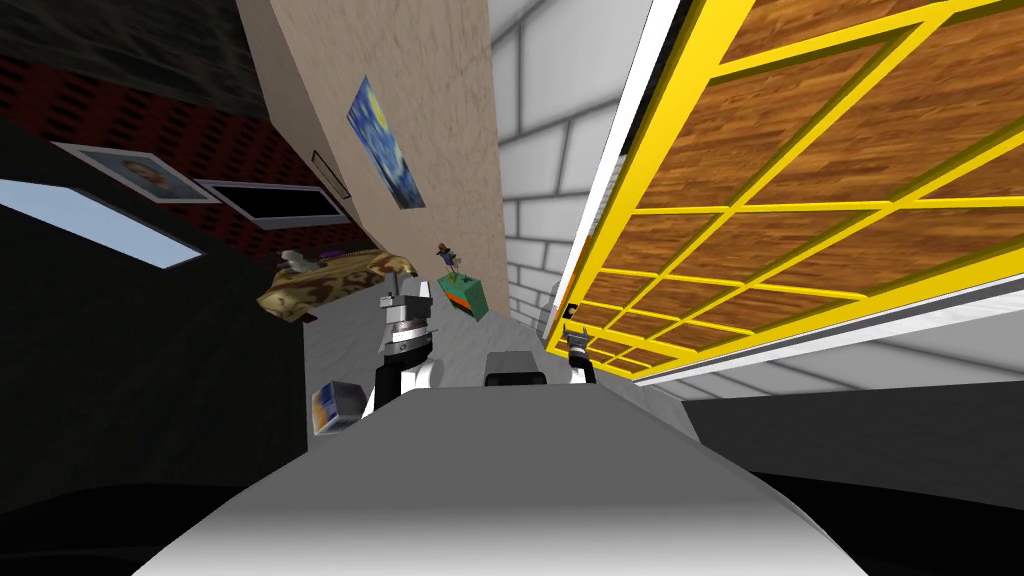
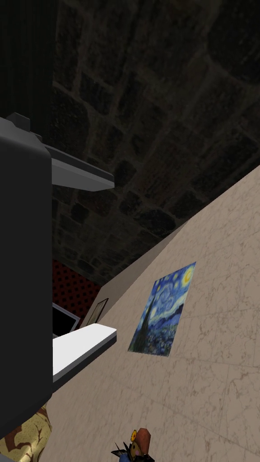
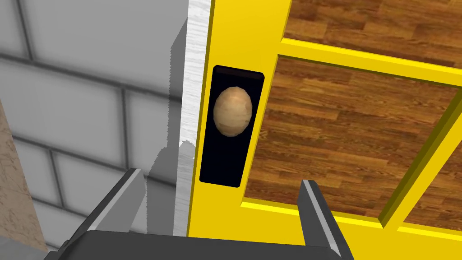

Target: Pull the door open

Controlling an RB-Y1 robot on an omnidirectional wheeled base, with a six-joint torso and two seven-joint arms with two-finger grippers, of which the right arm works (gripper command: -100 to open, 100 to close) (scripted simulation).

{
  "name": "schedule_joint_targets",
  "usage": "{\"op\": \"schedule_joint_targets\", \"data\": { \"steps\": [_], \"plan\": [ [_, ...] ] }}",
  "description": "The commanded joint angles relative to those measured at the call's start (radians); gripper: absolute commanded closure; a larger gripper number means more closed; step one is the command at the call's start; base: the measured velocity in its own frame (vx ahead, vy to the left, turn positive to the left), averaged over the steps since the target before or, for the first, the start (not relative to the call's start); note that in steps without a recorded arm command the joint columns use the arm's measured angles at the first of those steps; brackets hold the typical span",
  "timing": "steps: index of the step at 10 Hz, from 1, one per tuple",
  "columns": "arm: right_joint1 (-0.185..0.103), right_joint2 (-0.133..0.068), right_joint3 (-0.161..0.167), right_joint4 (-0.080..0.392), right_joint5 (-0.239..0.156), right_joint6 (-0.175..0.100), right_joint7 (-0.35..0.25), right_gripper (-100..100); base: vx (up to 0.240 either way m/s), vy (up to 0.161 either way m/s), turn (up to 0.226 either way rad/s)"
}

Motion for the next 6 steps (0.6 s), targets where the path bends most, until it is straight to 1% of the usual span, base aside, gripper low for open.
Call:
{"op": "schedule_joint_targets", "data": {
  "steps": [1, 3, 4, 5, 6],
  "plan": [
    [0.000, 0.003, 0.008, -0.004, -0.017, -0.002, -0.045, -100, -0.065, -0.003, 0.035],
    [0.003, 0.005, 0.016, -0.012, -0.034, -0.002, -0.081, -100, -0.059, -0.004, 0.021],
    [0.001, 0.005, 0.013, -0.009, -0.028, -0.002, -0.067, -100, -0.024, -0.003, 0.004],
    [0.011, -0.018, 0.010, 0.002, -0.034, -0.011, -0.099, -100, 0.123, 0.004, 0.102],
    [0.014, -0.025, 0.009, 0.005, -0.035, -0.013, -0.107, -100, 0.190, 0.003, 0.081]
  ]
}}
